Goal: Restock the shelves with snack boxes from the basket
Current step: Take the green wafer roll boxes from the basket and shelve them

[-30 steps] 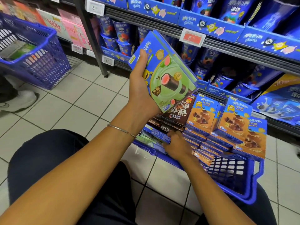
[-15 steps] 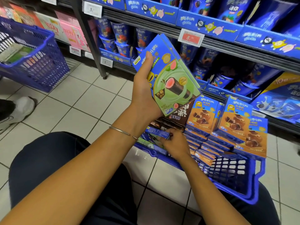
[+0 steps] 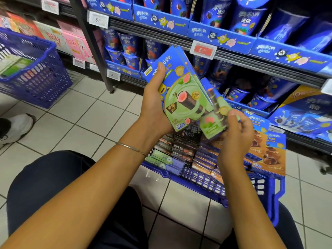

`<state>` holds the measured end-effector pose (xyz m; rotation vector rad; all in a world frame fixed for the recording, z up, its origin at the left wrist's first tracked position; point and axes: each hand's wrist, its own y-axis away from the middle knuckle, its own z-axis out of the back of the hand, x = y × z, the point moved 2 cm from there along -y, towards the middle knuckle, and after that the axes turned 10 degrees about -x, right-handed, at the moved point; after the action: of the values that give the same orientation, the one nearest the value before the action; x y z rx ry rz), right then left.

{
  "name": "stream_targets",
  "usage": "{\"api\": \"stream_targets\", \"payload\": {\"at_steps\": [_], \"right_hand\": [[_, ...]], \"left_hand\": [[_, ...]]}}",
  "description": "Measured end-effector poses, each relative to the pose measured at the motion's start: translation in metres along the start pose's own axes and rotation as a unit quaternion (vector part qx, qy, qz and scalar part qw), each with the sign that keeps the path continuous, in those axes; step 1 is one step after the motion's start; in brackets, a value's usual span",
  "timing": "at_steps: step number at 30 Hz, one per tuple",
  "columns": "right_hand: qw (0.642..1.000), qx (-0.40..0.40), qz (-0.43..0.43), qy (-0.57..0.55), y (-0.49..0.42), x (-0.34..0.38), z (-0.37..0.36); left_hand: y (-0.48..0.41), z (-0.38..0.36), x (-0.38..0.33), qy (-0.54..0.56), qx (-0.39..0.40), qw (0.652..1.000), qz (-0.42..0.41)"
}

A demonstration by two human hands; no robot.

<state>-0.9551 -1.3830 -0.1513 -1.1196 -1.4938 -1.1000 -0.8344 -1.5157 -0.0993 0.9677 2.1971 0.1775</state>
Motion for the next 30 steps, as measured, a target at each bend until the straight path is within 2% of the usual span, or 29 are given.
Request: {"api": "stream_targets", "payload": {"at_steps": [3, 5, 10, 13, 17, 25, 30], "right_hand": [[0.997, -0.033, -0.009, -0.076, -0.012, 0.026, 0.002], [0.99, -0.04, -0.013, -0.133, -0.017, 0.043, 0.004], [0.972, 0.035, -0.061, -0.226, -0.014, 0.065, 0.003], [0.98, 0.095, -0.071, -0.157, -0.006, 0.067, -0.006], [0.991, 0.133, -0.025, -0.013, 0.01, 0.059, -0.014], [0.992, 0.112, 0.019, 0.064, 0.027, 0.034, -0.024], [0.985, 0.156, 0.044, 0.058, 0.024, 0.033, -0.026]], "left_hand": [[0.002, 0.0, 0.001, -0.029, -0.008, 0.999, 0.012], [0.002, 0.001, 0.002, -0.069, -0.042, 0.997, 0.002], [0.001, 0.004, 0.009, -0.127, -0.082, 0.988, 0.012], [-0.002, 0.006, 0.015, -0.155, -0.085, 0.984, 0.018], [-0.005, 0.004, 0.02, -0.217, -0.097, 0.971, 0.029], [-0.006, 0.006, 0.018, -0.201, -0.127, 0.971, 0.014], [0.001, 0.003, 0.007, -0.105, -0.072, 0.992, -0.011]]}}
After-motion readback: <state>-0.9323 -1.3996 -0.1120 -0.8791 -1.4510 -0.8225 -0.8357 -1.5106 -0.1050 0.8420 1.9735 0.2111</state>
